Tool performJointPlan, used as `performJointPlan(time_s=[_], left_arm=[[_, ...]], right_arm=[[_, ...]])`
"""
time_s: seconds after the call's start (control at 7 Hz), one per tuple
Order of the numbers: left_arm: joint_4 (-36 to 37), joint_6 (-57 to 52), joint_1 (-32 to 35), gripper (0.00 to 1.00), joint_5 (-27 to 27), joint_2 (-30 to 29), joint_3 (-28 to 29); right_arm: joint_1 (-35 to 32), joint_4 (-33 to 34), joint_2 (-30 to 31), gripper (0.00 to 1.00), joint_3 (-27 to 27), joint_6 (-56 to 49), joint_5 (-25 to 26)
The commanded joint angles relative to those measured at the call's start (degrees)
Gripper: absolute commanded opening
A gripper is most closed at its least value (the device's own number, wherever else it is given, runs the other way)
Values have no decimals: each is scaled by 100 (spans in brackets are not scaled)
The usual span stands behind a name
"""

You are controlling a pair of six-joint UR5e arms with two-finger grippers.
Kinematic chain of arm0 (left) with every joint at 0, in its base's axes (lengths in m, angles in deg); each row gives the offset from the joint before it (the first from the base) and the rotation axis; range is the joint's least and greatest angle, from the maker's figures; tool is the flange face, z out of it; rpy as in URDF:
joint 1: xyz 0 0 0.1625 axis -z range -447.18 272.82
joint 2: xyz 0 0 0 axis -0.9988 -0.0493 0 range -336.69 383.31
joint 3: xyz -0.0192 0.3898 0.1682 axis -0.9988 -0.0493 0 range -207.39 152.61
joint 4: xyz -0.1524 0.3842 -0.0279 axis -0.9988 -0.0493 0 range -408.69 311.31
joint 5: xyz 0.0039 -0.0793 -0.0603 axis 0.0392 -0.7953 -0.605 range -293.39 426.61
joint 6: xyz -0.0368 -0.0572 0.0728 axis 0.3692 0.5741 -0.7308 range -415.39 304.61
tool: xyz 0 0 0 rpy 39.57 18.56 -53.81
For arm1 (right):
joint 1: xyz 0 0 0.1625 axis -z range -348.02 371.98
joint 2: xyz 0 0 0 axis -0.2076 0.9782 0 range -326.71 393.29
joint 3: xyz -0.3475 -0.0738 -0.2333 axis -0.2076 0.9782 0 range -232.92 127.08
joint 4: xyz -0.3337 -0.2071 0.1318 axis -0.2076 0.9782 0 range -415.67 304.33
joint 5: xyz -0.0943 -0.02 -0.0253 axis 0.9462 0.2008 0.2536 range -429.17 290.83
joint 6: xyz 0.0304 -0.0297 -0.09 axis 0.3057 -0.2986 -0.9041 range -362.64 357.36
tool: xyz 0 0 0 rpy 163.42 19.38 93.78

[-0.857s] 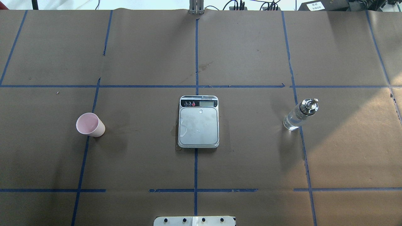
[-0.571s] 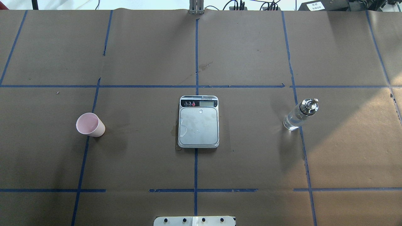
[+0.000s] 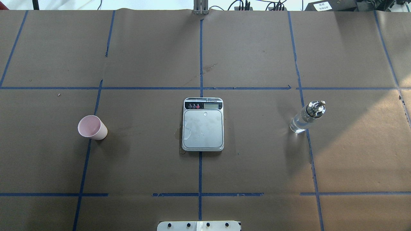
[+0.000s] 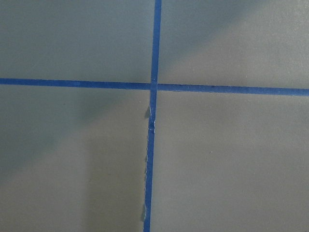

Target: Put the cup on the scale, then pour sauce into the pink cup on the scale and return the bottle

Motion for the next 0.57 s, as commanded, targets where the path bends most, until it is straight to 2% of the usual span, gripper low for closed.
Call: performJointPlan(time_s=[0.0,0.14,0.29,0.43], left_arm=[[-317,442,-467,100,-448,-71,-14],[-360,660,-573,100,-1059,-96,108],[-326,1054,-1001,100,-952,-71,-117],[-482,2441,-1501,100,-463,-70,-407]], right_arm=[[0,0,20,100,-136,-2,-3],[0,0,11,100,-215,-2,14],[0,-9,-24,100,-294,-19,14],[0,0,-24,100,-364,-2,14]])
